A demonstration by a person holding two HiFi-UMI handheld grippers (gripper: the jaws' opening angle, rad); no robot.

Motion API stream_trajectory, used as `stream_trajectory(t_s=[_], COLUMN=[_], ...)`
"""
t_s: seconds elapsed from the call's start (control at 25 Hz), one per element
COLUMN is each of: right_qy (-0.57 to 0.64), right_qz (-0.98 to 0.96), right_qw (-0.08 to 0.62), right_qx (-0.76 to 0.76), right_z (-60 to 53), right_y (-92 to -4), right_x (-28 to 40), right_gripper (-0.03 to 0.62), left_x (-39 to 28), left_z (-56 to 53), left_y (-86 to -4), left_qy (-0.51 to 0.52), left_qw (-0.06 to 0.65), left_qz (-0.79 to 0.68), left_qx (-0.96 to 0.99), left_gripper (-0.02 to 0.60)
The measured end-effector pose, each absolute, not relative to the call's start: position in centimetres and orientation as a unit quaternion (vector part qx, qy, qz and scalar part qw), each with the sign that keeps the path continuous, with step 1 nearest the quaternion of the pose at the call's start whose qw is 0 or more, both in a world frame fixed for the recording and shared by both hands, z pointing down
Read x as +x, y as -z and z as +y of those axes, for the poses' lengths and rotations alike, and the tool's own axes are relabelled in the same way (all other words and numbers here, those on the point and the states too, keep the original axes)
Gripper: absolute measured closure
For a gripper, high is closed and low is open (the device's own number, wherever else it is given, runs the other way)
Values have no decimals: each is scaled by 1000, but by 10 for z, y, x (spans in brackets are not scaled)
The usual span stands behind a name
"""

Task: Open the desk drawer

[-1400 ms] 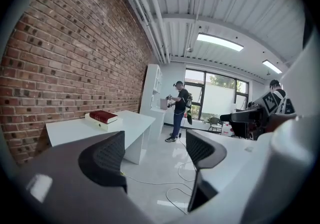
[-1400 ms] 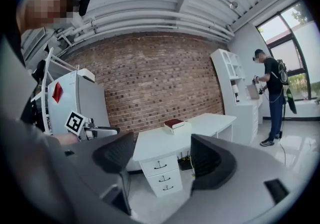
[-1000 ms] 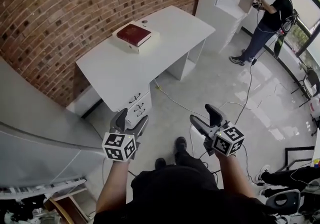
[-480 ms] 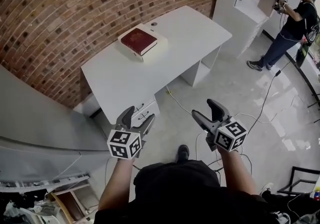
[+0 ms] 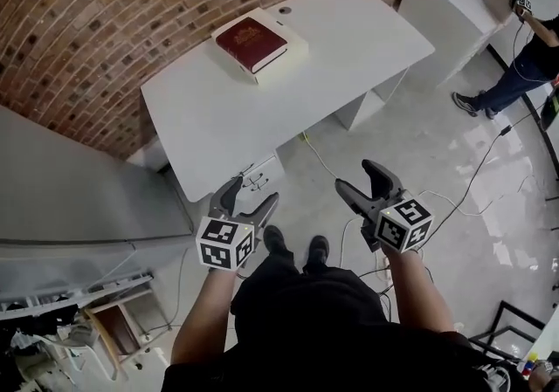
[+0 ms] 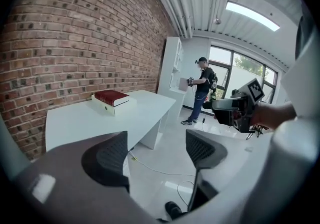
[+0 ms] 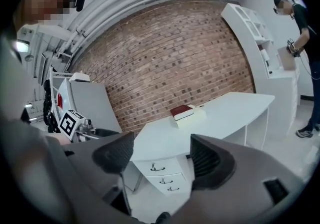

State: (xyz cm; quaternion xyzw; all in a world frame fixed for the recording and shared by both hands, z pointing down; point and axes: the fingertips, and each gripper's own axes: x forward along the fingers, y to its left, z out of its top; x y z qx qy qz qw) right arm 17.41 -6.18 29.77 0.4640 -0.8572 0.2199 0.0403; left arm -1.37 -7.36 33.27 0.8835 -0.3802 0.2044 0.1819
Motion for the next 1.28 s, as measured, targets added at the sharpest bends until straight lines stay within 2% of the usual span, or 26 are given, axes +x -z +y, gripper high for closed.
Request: stream_trajectory(t_s=[0.32,0.76,1.28], right_qy=[-236,-256,-309], right_qz=[-880,-892,-893], right_qw=[87,158,154], right_qx=[402,336,289], right_z=[-85,-111,-123], right_y=[-326,-386,-515], right_x=[120,81,38], right_gripper=[269,269,269], left_x=[-21,-16,-46], left_z=[-89,-129,-125], left_y=[-391,-474,-622], left_qy=[-241,-267,-326], left_qw=[218,242,281], left_qz=[-367,-355,-357], left_qx=[872,863,829], left_gripper=[213,213,215])
